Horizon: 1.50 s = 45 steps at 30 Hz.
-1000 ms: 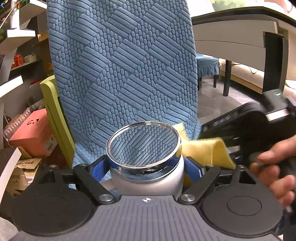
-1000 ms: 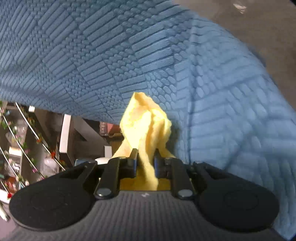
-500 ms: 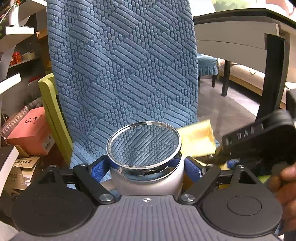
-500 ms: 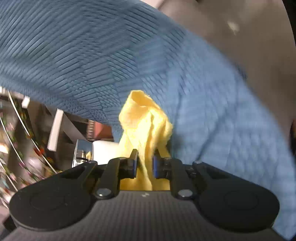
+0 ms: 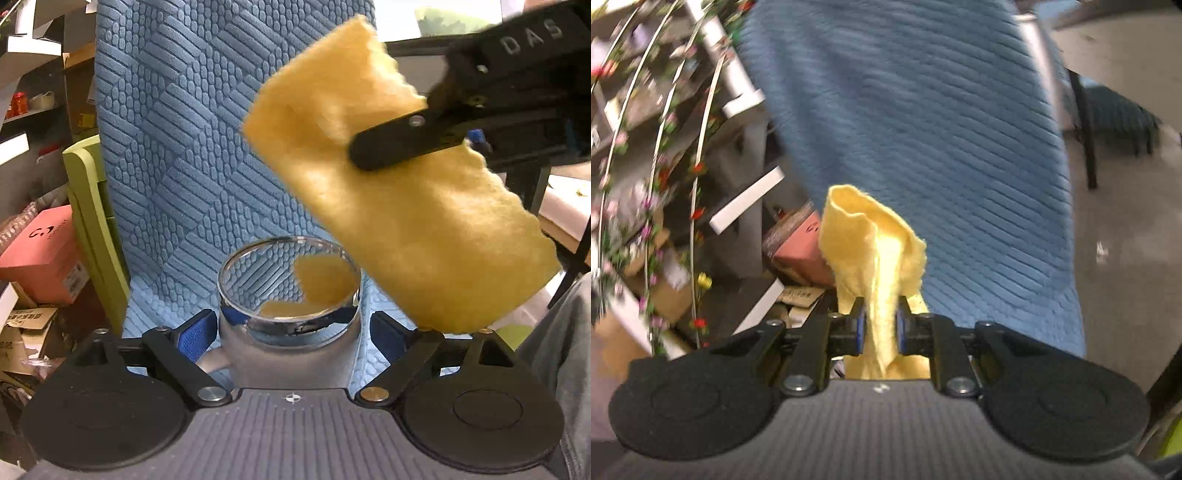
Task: Clean container
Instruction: 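Push the cloth into the mug opening and wipe inside with the right gripper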
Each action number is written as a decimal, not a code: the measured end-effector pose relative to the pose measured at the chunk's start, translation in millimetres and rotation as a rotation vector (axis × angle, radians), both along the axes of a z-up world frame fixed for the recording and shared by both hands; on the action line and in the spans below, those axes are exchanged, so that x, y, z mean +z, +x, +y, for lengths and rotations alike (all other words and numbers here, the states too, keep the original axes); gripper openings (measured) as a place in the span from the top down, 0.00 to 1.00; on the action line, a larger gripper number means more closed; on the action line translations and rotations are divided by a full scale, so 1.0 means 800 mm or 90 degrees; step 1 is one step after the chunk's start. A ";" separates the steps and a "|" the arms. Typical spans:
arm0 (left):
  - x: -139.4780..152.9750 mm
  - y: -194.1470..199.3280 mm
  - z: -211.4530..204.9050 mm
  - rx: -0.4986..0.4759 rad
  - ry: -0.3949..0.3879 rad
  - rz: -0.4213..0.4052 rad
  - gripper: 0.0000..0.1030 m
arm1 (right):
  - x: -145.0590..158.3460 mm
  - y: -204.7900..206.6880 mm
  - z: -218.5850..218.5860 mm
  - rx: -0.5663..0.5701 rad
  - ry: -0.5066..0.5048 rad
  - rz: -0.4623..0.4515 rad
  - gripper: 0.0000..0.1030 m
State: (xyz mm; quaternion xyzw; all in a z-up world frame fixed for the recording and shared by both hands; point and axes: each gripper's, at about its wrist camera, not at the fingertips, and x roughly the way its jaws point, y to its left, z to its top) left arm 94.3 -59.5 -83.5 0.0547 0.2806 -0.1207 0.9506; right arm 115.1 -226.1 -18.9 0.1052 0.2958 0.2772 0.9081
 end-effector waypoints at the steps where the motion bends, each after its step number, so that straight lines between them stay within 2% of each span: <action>1: 0.001 0.000 0.001 -0.001 0.000 -0.003 0.15 | 0.001 0.001 0.011 0.007 -0.022 -0.006 0.84; 4: 0.002 0.000 0.004 -0.006 -0.005 -0.005 0.16 | 0.000 0.003 0.038 0.035 -0.090 -0.015 0.84; 11: 0.001 -0.001 0.004 -0.002 -0.005 -0.009 0.16 | -0.019 0.016 0.076 0.077 -0.195 0.000 0.84; 22: 0.001 -0.003 0.007 -0.003 -0.007 -0.014 0.16 | -0.018 0.005 0.073 0.132 -0.191 0.031 0.84; 27: 0.001 -0.005 0.010 -0.005 -0.008 -0.014 0.16 | -0.018 0.006 0.067 0.105 -0.211 0.017 0.85; 32: 0.003 -0.006 0.009 0.004 -0.010 -0.016 0.16 | -0.023 0.018 0.073 0.099 -0.183 0.015 0.84; 38: -0.001 -0.003 0.011 0.007 -0.009 -0.019 0.16 | -0.022 0.004 0.076 0.140 -0.164 0.024 0.84; 42: -0.001 0.000 0.013 0.009 -0.011 -0.020 0.16 | -0.021 0.002 0.062 0.116 -0.170 0.019 0.85; 45: -0.001 0.002 0.015 0.013 -0.014 -0.021 0.16 | -0.024 0.012 0.056 0.104 -0.143 0.022 0.85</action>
